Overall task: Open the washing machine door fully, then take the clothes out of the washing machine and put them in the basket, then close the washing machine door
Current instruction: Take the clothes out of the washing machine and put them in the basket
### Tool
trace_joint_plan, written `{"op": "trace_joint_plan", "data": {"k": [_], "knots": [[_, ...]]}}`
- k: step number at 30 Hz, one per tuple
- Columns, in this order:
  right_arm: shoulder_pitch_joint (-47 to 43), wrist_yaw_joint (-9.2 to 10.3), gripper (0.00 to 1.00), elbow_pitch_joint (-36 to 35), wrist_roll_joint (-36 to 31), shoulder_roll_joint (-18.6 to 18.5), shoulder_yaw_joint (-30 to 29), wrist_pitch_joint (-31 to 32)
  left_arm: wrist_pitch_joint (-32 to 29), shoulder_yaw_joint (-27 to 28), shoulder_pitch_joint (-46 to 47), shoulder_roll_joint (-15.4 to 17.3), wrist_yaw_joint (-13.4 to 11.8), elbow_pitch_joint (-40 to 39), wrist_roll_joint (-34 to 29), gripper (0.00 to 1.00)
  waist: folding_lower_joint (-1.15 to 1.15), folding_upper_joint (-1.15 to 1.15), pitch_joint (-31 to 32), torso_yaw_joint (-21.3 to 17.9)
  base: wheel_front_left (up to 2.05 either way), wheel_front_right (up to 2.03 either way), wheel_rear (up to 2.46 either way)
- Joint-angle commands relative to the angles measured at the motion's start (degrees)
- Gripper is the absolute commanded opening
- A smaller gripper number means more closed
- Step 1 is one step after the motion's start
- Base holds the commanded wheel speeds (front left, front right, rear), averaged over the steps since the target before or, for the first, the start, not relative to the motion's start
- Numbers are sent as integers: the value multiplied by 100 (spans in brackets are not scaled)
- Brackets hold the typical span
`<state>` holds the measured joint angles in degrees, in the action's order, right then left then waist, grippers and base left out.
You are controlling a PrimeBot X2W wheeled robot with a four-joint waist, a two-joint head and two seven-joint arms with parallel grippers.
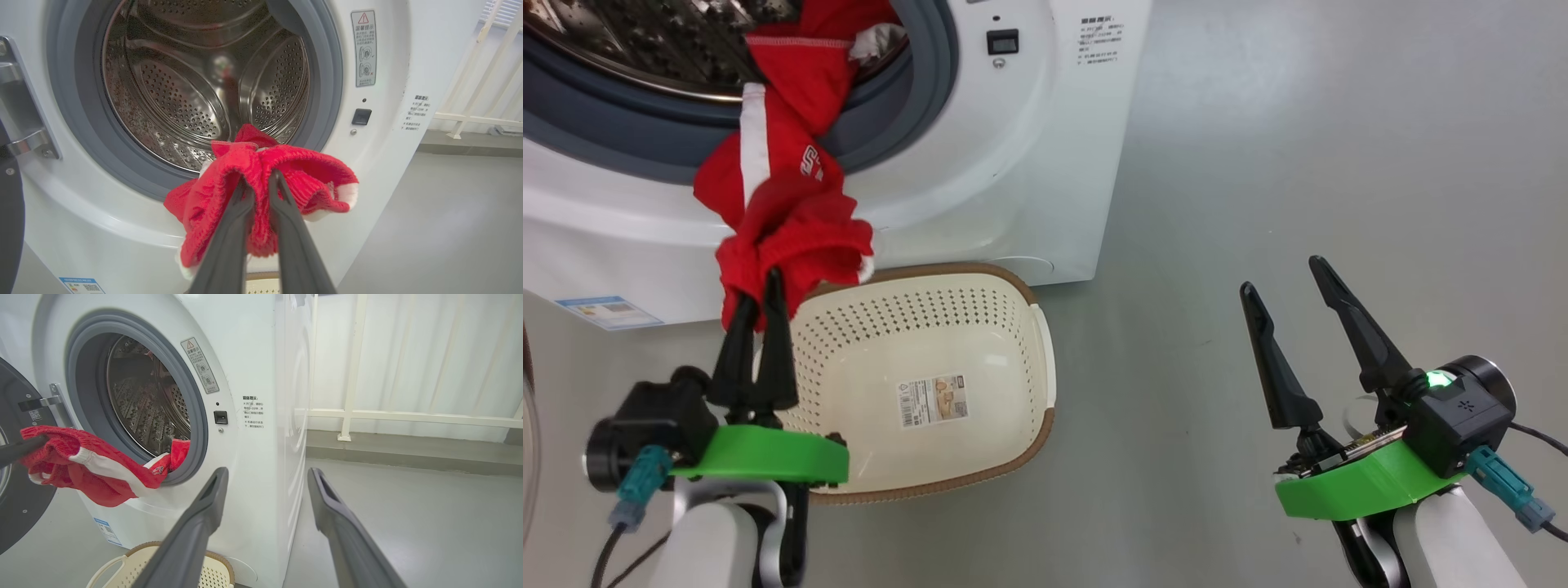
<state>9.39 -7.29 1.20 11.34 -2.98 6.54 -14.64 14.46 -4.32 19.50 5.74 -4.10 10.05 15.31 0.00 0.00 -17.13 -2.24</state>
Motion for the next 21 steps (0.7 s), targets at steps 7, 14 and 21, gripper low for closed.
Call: {"op": "trace_joint_plan", "data": {"k": [7,14,21], "knots": [[41,-20,100,-166,39,11,163,-36,47,73,262,-36,303,1180,209,0,0,0,-184,-83,0,0,0],[177,-20,100,-197,77,11,231,-36,52,-107,797,-157,656,2358,197,0,0,0,-512,-122,0,0,0],[364,-20,100,-197,141,11,329,-36,52,-80,1219,-210,758,3286,132,0,0,0,-803,-218,0,0,0]]}}
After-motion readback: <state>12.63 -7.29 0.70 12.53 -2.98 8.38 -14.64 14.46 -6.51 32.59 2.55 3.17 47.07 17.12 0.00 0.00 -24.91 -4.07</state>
